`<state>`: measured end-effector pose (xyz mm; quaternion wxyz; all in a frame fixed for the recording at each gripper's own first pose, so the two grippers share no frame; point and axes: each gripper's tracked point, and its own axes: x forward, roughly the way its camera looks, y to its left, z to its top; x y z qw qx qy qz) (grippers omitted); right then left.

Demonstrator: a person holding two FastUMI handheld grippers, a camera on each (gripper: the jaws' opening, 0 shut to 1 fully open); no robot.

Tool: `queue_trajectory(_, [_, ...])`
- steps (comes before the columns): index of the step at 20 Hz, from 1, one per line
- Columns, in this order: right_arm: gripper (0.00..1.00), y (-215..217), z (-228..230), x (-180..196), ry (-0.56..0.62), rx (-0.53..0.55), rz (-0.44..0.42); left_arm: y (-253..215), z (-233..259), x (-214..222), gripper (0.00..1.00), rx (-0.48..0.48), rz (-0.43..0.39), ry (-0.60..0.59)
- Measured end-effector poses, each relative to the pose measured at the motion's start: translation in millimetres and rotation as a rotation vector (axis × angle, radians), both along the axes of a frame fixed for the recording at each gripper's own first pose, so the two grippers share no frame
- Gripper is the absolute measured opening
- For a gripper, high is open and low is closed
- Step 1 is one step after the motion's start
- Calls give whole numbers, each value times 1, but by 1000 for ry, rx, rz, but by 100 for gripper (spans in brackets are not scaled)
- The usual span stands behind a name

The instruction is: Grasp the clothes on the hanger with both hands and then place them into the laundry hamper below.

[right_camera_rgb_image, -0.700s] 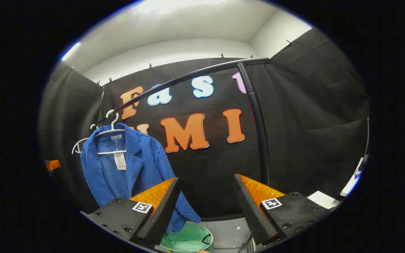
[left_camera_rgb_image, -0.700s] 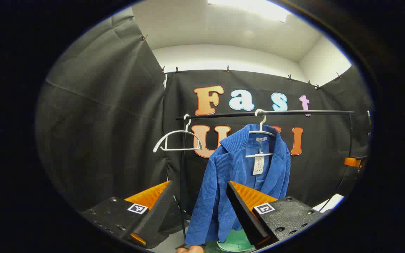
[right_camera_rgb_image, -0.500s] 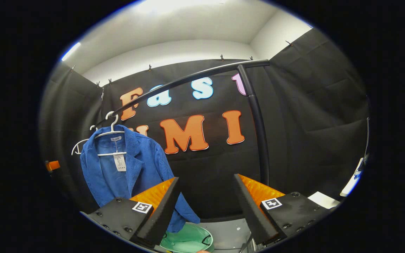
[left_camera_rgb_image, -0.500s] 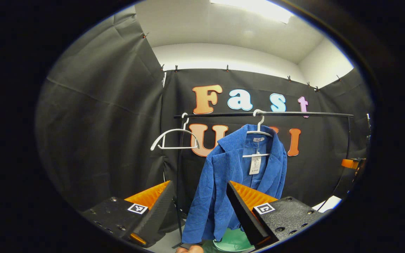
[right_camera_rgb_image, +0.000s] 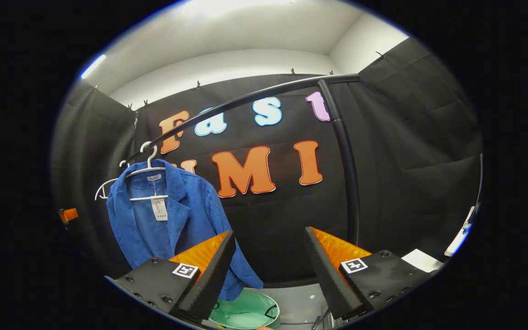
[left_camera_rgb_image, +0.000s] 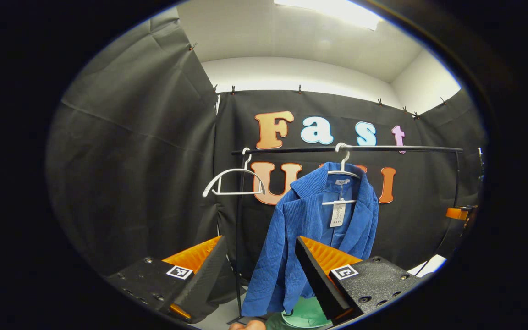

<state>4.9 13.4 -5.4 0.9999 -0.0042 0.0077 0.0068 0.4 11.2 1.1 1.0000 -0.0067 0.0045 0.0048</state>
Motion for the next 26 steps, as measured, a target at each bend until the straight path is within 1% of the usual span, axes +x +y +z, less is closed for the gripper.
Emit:
queue_trajectory(6, [98, 16, -8, 13, 23, 1, 21, -5, -10, 7, 92, -22, -14, 25])
queue_trajectory(7, [98, 22, -10, 16, 26, -1, 28, -6, -14, 9, 92, -26, -17, 35])
queue_trajectory(8, [98, 27, -10, 19, 27, -3, 35, -8, -17, 11, 95, -28, -18, 43])
queue_trajectory(11, [98, 42, -13, 29, 27, -4, 52, -12, -21, 18, 95, -32, -20, 47])
queue_trajectory(15, [98, 68, -25, 44, 49, 10, 90, -25, -28, 26, 94, -57, -46, 59])
queue_trajectory(16, [93, 75, -26, 48, 53, 19, 103, -28, -28, 27, 92, -66, -54, 58])
queue_trajectory(17, [98, 81, -28, 51, 53, 27, 113, -31, -28, 28, 92, -72, -60, 54])
queue_trajectory(18, [98, 88, -28, 55, 54, 31, 121, -33, -27, 30, 95, -74, -62, 50])
queue_trajectory(22, [98, 117, -35, 73, 57, 24, 148, -41, -30, 43, 95, -63, -62, 38])
queue_trajectory(23, [97, 124, -37, 78, 55, 19, 154, -43, -33, 48, 92, -59, -59, 36])
queue_trajectory(25, [97, 138, -44, 87, 64, 17, 171, -44, -36, 56, 92, -43, -47, 36])
queue_trajectory(26, [97, 146, -48, 91, 74, 23, 183, -44, -38, 61, 94, -31, -37, 36])
